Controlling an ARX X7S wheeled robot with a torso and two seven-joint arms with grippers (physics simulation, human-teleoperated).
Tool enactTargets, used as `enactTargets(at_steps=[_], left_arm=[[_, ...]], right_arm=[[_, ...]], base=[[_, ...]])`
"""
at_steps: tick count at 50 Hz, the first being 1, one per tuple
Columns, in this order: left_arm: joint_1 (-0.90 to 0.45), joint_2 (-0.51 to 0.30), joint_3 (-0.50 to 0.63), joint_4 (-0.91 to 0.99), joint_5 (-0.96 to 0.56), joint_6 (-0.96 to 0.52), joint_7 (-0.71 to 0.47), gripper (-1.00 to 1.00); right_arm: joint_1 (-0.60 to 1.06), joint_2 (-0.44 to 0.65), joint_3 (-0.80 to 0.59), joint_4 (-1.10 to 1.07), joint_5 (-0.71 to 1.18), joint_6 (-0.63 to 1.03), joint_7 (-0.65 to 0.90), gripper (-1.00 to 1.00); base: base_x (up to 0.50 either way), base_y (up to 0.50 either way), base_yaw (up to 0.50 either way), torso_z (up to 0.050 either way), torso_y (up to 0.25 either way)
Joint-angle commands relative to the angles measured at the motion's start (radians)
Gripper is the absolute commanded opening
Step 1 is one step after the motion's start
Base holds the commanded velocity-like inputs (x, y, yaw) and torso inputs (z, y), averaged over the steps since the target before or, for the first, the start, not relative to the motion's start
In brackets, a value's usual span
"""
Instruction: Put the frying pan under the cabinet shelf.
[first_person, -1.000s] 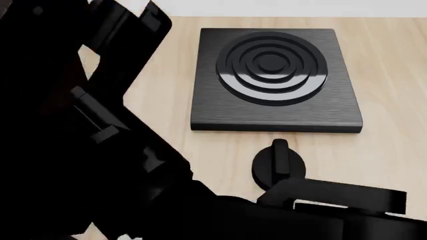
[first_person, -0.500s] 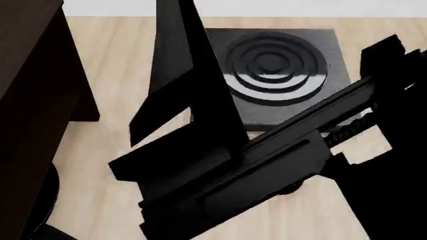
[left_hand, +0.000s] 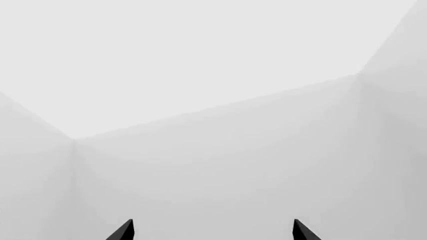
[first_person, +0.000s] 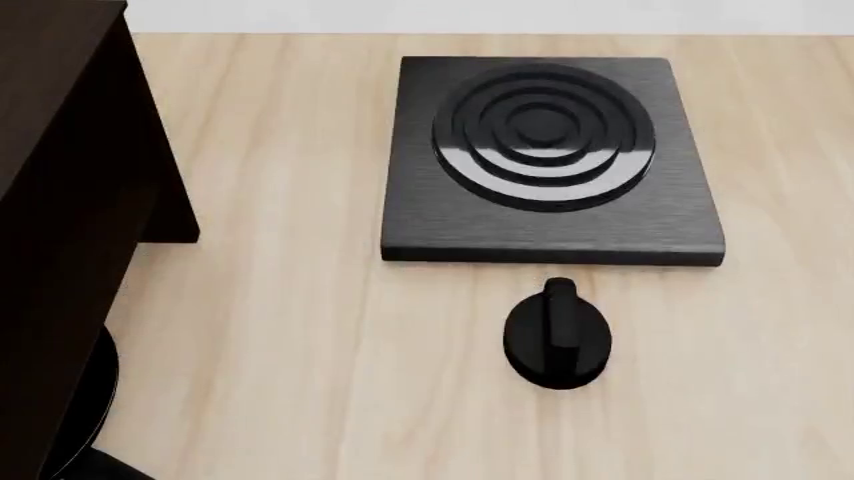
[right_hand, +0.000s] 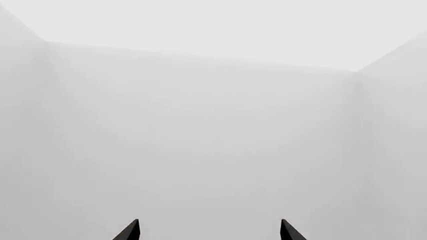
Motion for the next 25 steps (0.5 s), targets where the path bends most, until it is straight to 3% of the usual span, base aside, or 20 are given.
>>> enactTargets(at_steps=[1, 8, 10, 15, 17, 20, 25], left_arm=[[0.008, 0.000, -0.019, 0.012, -0.001, 0.002, -0.005, 1.00], [0.007, 0.000, -0.019, 0.006, 0.001, 0.002, -0.006, 1.00], [0.007, 0.000, -0.020, 0.003, 0.001, 0.002, -0.007, 1.00], [0.009, 0.001, -0.020, 0.003, 0.002, 0.003, -0.009, 1.00], [0.010, -0.001, -0.026, 0.003, -0.001, 0.002, -0.011, 1.00], [0.009, -0.001, -0.028, 0.001, -0.002, 0.002, -0.013, 1.00], [0.006, 0.003, -0.017, -0.005, 0.005, 0.003, -0.012, 1.00]], right_arm=[[-0.596, -0.144, 0.738, 0.037, 0.069, 0.216, 0.104, 1.00], [-0.717, -0.278, 0.874, -0.008, 0.004, 0.322, 0.072, 1.00], [-0.777, -0.318, 0.925, -0.030, -0.090, 0.325, 0.014, 1.00], [-0.921, -0.458, 1.110, -0.193, -0.536, 0.325, -0.425, 1.00], [-0.901, -0.515, 1.176, -0.264, -0.703, 0.325, -0.640, 1.00], [-0.938, -0.569, 1.173, -0.271, -0.790, 0.308, -0.708, 1.00], [-0.941, -0.646, 1.237, -0.364, -0.961, 0.319, -0.972, 1.00]], base=[[0.00, 0.00, 0.00, 0.000, 0.000], [0.00, 0.00, 0.00, 0.000, 0.000], [0.00, 0.00, 0.00, 0.000, 0.000], [0.00, 0.00, 0.00, 0.000, 0.000], [0.00, 0.00, 0.00, 0.000, 0.000], [0.00, 0.00, 0.00, 0.000, 0.000], [0.00, 0.00, 0.00, 0.000, 0.000]])
